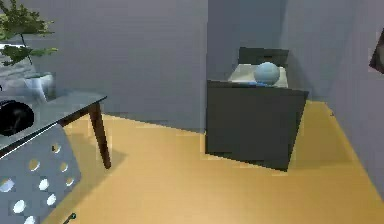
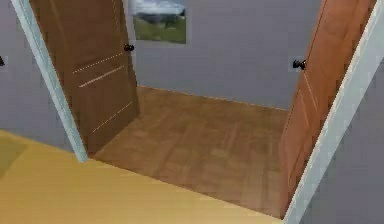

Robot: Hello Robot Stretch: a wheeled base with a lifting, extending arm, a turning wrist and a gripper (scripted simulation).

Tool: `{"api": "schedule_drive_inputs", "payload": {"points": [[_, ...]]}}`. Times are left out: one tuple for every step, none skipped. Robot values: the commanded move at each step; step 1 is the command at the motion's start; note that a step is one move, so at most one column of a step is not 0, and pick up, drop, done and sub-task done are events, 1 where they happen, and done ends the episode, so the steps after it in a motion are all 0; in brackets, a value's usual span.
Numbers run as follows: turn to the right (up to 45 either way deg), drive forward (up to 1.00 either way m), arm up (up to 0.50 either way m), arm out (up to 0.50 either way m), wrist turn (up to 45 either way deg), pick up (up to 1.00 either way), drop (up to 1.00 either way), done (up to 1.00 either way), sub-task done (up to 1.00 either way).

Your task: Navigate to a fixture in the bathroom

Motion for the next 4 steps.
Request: {"api": "schedule_drive_inputs", "payload": {"points": [[39.0,0.0,0.0,0.0,0.0,0.0,0.0,0.0,0.0],[0.0,0.4,0.0,0.0,0.0,0.0,0.0,0.0,0.0],[45.0,0.0,0.0,0.0,0.0,0.0,0.0,0.0,0.0],[12.0,0.0,0.0,0.0,0.0,0.0,0.0,0.0,0.0]]}}
